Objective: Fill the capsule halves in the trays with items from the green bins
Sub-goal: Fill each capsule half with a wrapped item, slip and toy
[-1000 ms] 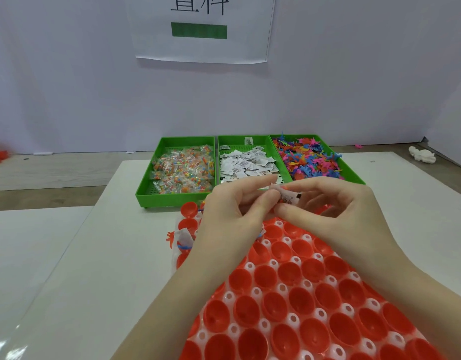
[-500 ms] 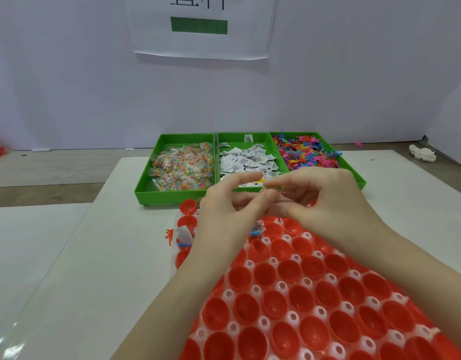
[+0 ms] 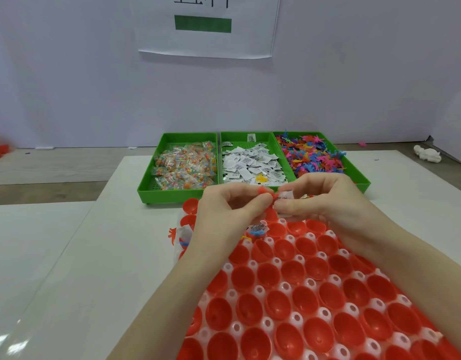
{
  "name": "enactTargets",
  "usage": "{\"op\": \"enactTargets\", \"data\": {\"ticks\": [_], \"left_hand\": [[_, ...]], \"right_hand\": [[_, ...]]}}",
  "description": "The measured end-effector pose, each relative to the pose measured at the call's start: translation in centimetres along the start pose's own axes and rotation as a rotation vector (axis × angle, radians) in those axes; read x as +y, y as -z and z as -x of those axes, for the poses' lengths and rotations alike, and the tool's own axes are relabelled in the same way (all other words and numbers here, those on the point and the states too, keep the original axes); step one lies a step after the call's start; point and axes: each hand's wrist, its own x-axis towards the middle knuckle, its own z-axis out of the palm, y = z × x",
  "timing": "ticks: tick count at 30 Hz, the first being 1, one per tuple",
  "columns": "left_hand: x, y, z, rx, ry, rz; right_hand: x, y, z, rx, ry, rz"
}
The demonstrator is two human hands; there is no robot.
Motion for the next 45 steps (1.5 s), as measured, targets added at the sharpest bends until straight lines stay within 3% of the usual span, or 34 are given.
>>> {"op": "enactTargets", "data": {"ticks": [5, 11, 20, 27, 32, 35, 37, 43, 45], "left_hand": [[0.5, 0.8, -0.1, -0.079, -0.041, -0.098], [0.9, 1.2, 0.0, -0.159, -0.056, -0.039], [1.1, 1.2, 0.0, -0.128, -0.091, -0.060], [1.2, 1.0, 0.1, -0.072, -0.152, -0.099], [1.4, 1.0, 0.3, -0.201, 0.075, 0.173], [1.5, 0.8, 0.4, -0.184, 0.055, 0.257], [1.4, 0.8, 0.3, -0.137, 0.049, 0.272], [0.7, 0.5, 0.0, -0.046, -0.125, -0.016], [0.3, 0.3, 0.0, -0.058, -0.097, -0.047]], "right_hand": [[-0.1, 0.4, 0.1, -0.013, -0.057, -0.034], [-0.1, 0.3, -0.3, -0.008, -0.153, -0.171], [-0.2, 0.0, 0.0, -0.089, -0.213, -0.288], [-0.8, -0.8, 0.3, -0.074, -0.064, -0.194], [-1.3, -1.1, 0.2, -0.039, 0.057, -0.055], [-1.7, -1.2, 0.1, -0.010, 0.142, 0.002], [-1.9, -1.2, -0.1, 0.026, 0.214, 0.163], [-2.5, -0.3, -0.5, -0.074, 0.191, 0.366], [-2.3, -0.1, -0.8, -0.082, 0.170, 0.456]]}}
